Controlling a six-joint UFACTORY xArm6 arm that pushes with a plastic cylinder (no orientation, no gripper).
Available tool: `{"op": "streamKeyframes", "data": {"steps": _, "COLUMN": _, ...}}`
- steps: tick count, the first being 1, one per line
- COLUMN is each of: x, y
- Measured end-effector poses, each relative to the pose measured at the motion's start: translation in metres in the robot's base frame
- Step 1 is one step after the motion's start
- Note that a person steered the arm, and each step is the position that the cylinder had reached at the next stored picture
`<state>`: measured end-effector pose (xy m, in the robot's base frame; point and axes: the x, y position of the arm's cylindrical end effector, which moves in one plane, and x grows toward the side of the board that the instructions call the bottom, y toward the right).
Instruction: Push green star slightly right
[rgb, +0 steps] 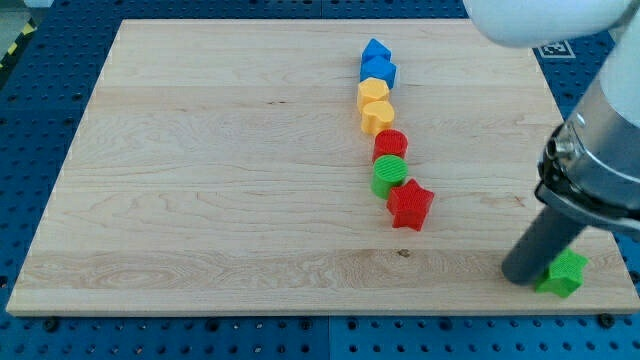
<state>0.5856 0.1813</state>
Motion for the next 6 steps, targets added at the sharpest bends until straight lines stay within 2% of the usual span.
{"op": "streamKeyframes", "data": {"steps": 2, "x": 0.004, "y": 0.016}}
{"op": "streamKeyframes", "data": {"steps": 4, "x": 0.014, "y": -0.010}}
{"op": "streamKeyframes", "data": {"steps": 5, "x": 0.019, "y": 0.009}}
{"op": "streamKeyframes", "data": {"steps": 6, "x": 0.018, "y": 0.051}}
